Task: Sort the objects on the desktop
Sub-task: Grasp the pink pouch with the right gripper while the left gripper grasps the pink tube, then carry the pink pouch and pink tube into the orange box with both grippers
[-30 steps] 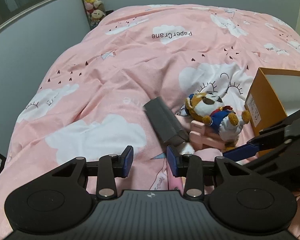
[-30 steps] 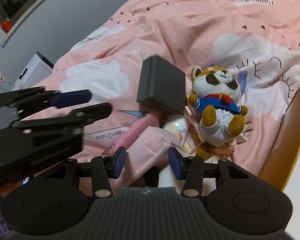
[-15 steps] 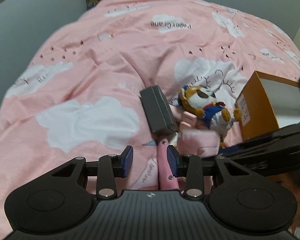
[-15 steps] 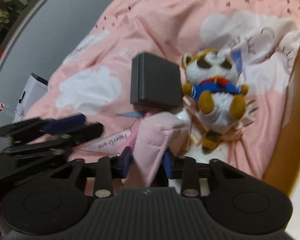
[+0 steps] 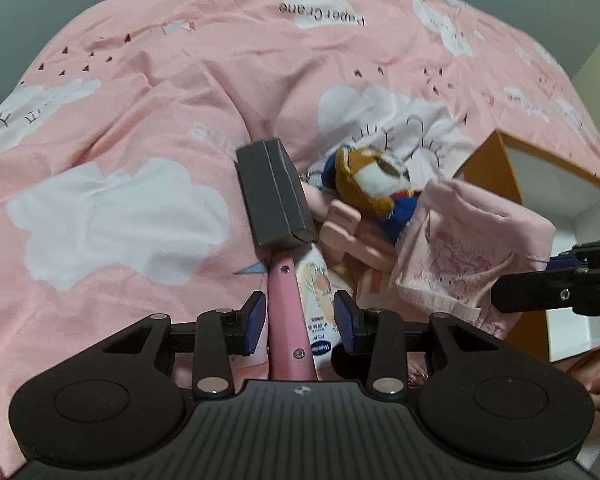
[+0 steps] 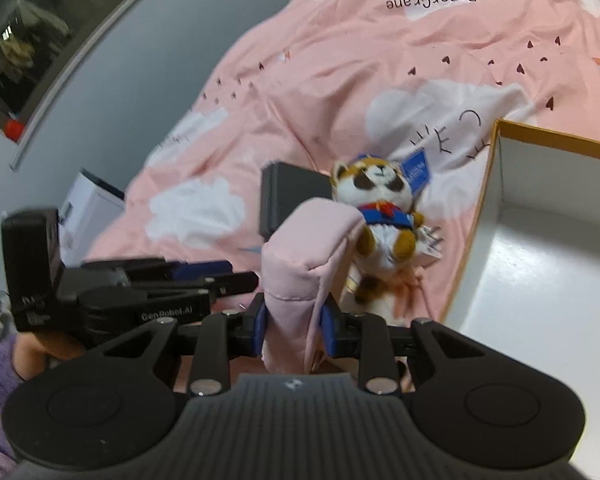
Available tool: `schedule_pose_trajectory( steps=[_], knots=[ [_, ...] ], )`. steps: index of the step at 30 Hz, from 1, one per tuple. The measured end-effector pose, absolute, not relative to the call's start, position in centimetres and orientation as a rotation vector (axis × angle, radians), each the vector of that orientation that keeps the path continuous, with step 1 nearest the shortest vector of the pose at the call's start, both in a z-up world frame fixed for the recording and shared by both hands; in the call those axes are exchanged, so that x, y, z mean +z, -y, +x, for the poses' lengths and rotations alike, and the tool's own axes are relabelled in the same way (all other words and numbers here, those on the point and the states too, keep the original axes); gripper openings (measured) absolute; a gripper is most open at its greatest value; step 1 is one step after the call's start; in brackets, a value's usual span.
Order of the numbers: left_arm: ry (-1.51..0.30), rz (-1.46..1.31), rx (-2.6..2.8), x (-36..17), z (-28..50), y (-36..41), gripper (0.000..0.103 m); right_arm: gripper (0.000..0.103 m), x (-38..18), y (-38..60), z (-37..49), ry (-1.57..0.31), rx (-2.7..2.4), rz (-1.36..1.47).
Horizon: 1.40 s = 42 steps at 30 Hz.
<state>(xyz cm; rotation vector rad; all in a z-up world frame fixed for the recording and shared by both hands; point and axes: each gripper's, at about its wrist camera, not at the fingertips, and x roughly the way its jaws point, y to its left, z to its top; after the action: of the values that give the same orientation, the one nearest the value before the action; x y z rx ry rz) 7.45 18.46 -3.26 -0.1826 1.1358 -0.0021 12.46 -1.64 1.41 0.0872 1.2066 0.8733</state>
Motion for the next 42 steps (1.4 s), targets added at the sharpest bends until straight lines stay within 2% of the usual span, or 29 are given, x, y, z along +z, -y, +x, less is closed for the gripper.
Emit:
schedule_pose_trajectory(
  steps=[11,12,14,17,19,20,23,30,42],
  knots=[
    [-1.234,-0.067,0.027,-6.5,8.6,-16.7,0.043,0.037,-0.7,-0.3,12.2,-1.157,0.806,0.063],
    [-1.240,-0.066,0.030,-6.7,8.7,-16.7,0.042,0.042,-0.7,-0.4,12.0,-1.146,0.805,0.056],
    [-1.249,-0.055,0.042,-7.1,8.9,-16.6,0.037,0.045,-0.9,-0.6,11.8,-1.130,0.797,0.045],
    [-1.256,-0.032,0.053,-7.5,8.9,-16.5,0.025,0.045,-1.0,-0.6,11.7,-1.135,0.808,0.066],
    [-1.253,-0.043,0.052,-7.5,8.7,-16.6,0.024,0.043,-0.9,-0.5,11.5,-1.133,0.811,0.073],
    [-1.249,-0.041,0.055,-7.4,8.5,-16.6,0.023,0.032,-0.8,-0.4,11.4,-1.129,0.818,0.078],
    [-1.234,-0.047,0.072,-7.0,7.9,-16.7,0.021,0.030,-0.3,0.1,11.0,-1.116,0.824,0.090],
    [-1.149,-0.054,0.083,-4.0,5.9,-16.0,0.020,0.030,1.4,1.6,10.2,-1.078,0.846,0.120],
    [-0.876,-0.077,-0.009,5.4,3.1,-11.4,0.020,0.030,6.4,8.0,10.0,-0.993,0.851,0.243]
  ],
)
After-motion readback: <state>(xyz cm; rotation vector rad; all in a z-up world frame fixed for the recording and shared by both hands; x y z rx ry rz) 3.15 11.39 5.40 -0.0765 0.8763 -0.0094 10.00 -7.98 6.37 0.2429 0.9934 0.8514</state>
